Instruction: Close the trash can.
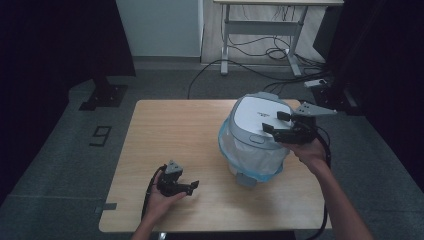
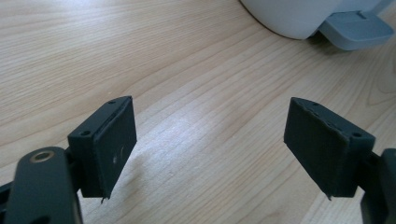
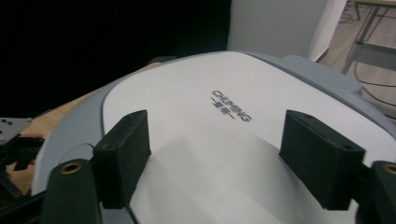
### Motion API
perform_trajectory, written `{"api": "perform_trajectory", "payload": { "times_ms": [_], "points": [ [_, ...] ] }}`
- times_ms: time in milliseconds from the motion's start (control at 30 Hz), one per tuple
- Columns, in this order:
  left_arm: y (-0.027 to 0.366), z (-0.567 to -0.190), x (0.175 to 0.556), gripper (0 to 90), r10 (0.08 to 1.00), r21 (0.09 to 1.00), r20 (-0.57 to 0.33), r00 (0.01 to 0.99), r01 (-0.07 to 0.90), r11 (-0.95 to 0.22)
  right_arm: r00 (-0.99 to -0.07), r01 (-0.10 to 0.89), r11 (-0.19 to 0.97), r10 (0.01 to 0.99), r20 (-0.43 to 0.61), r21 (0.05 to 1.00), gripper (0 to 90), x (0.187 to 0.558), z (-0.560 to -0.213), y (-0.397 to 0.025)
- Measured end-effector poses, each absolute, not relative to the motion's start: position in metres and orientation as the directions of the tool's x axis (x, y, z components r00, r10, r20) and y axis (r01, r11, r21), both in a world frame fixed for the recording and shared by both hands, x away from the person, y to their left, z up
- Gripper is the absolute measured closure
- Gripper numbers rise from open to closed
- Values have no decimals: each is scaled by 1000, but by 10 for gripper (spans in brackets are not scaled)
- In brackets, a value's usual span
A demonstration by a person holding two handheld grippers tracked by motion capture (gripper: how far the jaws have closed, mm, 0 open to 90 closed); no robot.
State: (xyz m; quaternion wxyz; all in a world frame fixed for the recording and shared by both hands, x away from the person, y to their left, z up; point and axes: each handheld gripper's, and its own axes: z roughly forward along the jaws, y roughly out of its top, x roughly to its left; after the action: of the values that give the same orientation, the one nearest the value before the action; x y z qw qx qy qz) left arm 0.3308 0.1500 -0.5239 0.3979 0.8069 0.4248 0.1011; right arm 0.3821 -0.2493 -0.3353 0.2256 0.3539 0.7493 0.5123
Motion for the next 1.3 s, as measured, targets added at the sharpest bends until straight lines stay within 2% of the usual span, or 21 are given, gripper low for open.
{"api": "perform_trajectory", "payload": {
  "times_ms": [400,700,967,1300],
  "points": [
    [152,-522,330,171,771,733,-173,613,603,-315,-642,254,175,766,30,951,212,355,-336,-276],
    [155,-523,331,172,775,733,-177,607,607,-309,-613,245,128,789,51,961,212,331,-354,-304],
    [154,-524,330,172,775,730,-176,607,609,-311,-585,262,88,807,86,961,211,312,-382,-328],
    [153,-525,330,172,776,726,-172,607,611,-317,-527,345,93,842,110,934,210,298,-442,-350]
  ]
}}
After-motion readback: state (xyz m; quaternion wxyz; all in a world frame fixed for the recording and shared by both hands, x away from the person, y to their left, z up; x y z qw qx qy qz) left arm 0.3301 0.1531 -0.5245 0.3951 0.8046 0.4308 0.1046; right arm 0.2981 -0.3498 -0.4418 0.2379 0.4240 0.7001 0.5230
